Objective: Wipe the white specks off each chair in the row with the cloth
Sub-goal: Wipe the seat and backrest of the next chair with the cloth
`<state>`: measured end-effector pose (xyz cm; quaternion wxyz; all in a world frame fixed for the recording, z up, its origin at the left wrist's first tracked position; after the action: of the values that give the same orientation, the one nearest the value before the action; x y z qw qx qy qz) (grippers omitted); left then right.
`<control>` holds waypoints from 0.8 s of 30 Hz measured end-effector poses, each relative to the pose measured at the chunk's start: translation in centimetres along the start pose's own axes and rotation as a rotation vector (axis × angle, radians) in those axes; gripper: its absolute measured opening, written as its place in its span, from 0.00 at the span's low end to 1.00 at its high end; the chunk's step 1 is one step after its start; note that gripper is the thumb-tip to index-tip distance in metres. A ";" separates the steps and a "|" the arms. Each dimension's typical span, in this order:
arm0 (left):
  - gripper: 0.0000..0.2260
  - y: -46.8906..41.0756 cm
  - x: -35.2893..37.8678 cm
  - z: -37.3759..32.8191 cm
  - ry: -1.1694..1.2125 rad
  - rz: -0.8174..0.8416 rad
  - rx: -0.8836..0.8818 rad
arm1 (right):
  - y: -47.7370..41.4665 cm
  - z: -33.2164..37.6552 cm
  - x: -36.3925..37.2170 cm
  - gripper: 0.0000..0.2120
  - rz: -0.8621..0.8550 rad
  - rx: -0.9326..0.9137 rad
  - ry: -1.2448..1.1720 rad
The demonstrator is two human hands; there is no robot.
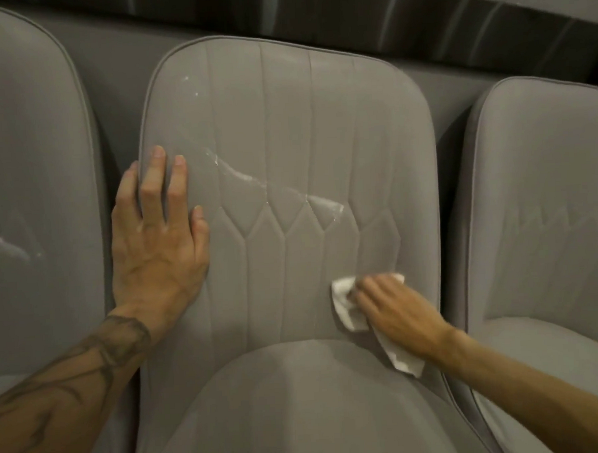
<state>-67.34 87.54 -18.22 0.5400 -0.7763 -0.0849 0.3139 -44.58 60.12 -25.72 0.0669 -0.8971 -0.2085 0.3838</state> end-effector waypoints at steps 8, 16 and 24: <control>0.26 0.0 -0.3 -0.3 0.034 -0.003 -0.015 | -2.8 -3.8 -1.7 0.13 -0.146 0.340 0.011; 0.26 0.1 -0.1 -0.1 -0.008 -0.001 -0.008 | 0.8 4.0 1.8 0.11 0.097 -0.095 -0.029; 0.26 0.1 -0.2 -0.3 0.034 -0.002 -0.024 | -5.2 -5.6 -2.5 0.13 -0.266 0.484 0.001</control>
<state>-67.33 87.15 -18.15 0.5324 -0.7878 -0.0803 0.2991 -43.79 64.04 -18.71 0.3291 -0.8199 -0.2265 0.4100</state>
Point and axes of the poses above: each hand's wrist, its own y-axis away from the middle knuckle, its own x-axis out of the palm, z = x × y, the point moved 1 cm from there along -y, towards the middle knuckle, and after that the axes turned 12 degrees about -x, right-handed, at the moved point
